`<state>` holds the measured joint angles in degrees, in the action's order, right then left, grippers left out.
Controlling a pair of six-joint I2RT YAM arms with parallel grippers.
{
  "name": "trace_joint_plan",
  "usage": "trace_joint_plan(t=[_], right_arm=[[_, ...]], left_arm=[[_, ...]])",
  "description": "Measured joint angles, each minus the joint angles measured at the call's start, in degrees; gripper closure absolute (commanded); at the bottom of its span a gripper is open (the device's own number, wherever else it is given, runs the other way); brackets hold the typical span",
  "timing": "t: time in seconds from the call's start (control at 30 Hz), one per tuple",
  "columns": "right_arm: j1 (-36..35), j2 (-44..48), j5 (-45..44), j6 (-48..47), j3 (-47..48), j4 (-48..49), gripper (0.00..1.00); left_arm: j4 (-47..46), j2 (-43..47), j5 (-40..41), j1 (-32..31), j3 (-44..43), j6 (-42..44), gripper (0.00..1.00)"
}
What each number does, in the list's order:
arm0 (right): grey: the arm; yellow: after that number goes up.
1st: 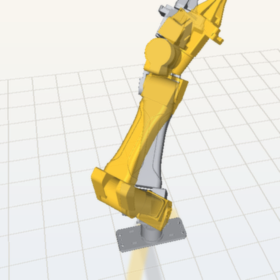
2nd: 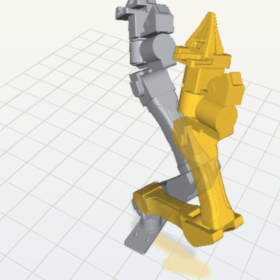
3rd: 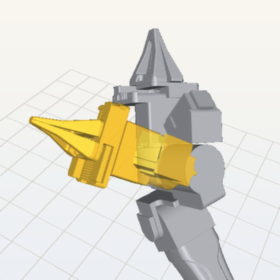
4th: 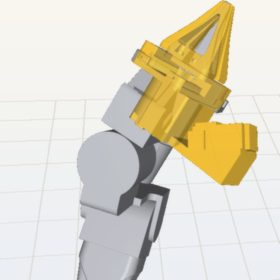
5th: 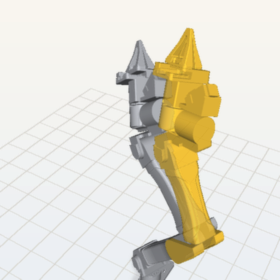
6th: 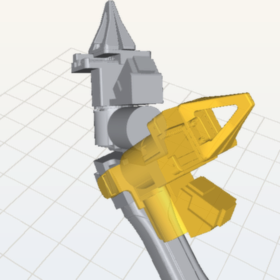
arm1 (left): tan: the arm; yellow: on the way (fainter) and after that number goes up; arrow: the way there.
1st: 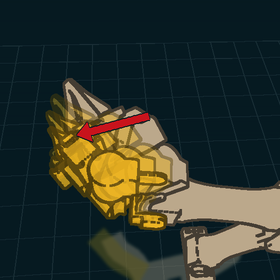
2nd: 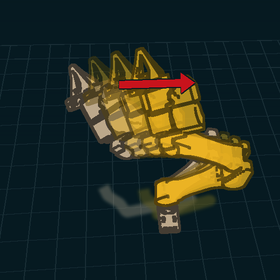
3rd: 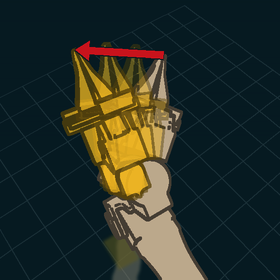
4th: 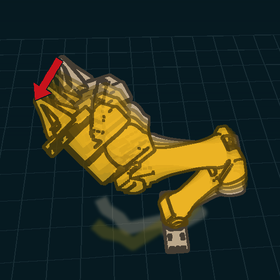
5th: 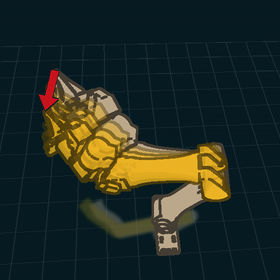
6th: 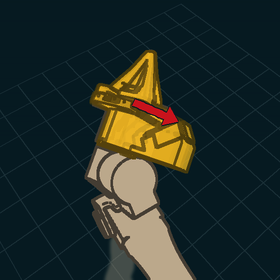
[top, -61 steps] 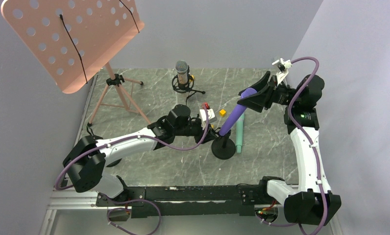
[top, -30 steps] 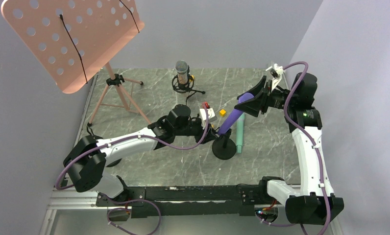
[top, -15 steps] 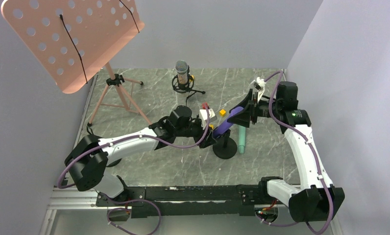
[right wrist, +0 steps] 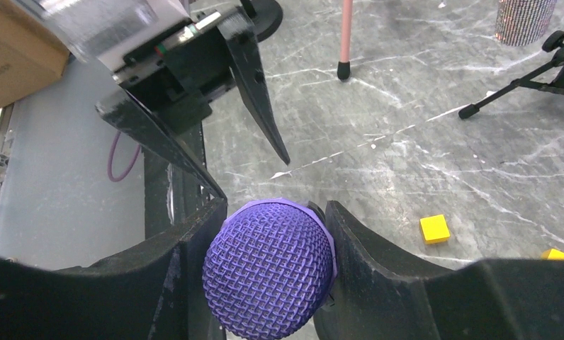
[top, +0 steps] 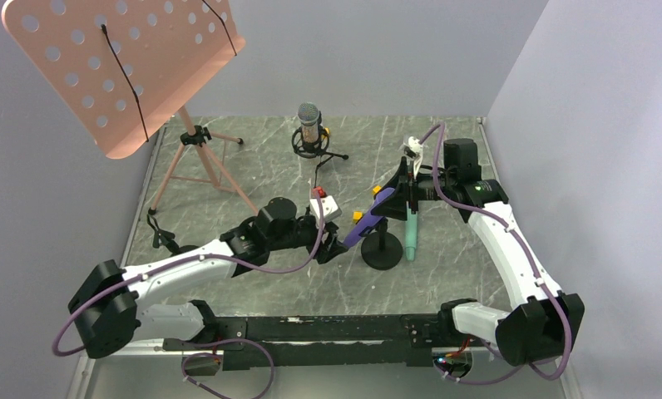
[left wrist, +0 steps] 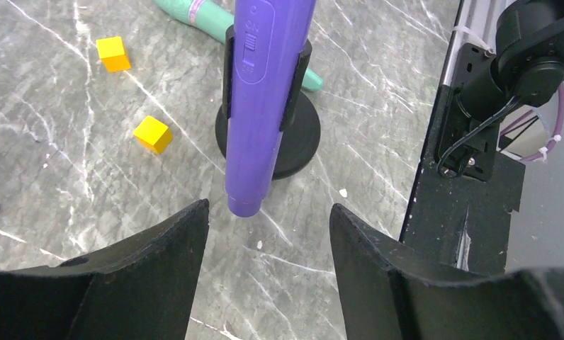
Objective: Attach the microphones to the stand
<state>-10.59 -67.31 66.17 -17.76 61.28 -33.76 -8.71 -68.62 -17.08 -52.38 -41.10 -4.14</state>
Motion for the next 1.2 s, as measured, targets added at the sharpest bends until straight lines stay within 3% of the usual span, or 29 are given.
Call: trace_joint_plan(t=[0.17, 0.27, 0.3, 0.37, 0.47, 0.6, 0.77, 1.2], right_arm=[[-1.4, -1.4, -1.6, -0.6, 0.0, 0.0, 0.95], [-1.9, -2.0, -1.8, -1.0, 0.0, -0.1, 0.86], [-2.0, -2.1, -1.8, -1.3, 0.0, -0.2, 0.78], [-2.0, -2.1, -1.7, -1.9, 0.0, -0.7, 0.61], [-1.9, -2.1, -1.3, -3.1, 0.5, -2.3, 0.31], [-0.6, -2.1, -1.3, -4.3, 1.2, -5.4, 0.06], [4.1, -1.3, 1.1, -5.6, 3.4, -7.6, 0.01], [19.9, 5.6, 9.8, -18.6, 1.5, -12.1, 0.00]], left_arm=[[0.2, 3.0, 2.1, 0.0, 2.3, 0.0, 0.32], [0.4, 4.2, 3.0, 0.0, 3.3, -0.1, 0.29], [0.5, 4.8, 3.5, 0.0, 3.7, -0.1, 0.19], [0.6, 6.6, 4.5, 0.0, 4.7, -0.3, 0.10], [1.5, 10.9, 6.4, 0.0, 6.2, -1.3, 0.04], [3.4, 16.4, 8.5, 0.0, 6.4, -2.0, 0.01], [7.0, 22.4, 13.3, 0.0, 6.7, -3.8, 0.01], [23.6, 39.3, 30.8, 0.0, 8.8, -10.3, 0.01]])
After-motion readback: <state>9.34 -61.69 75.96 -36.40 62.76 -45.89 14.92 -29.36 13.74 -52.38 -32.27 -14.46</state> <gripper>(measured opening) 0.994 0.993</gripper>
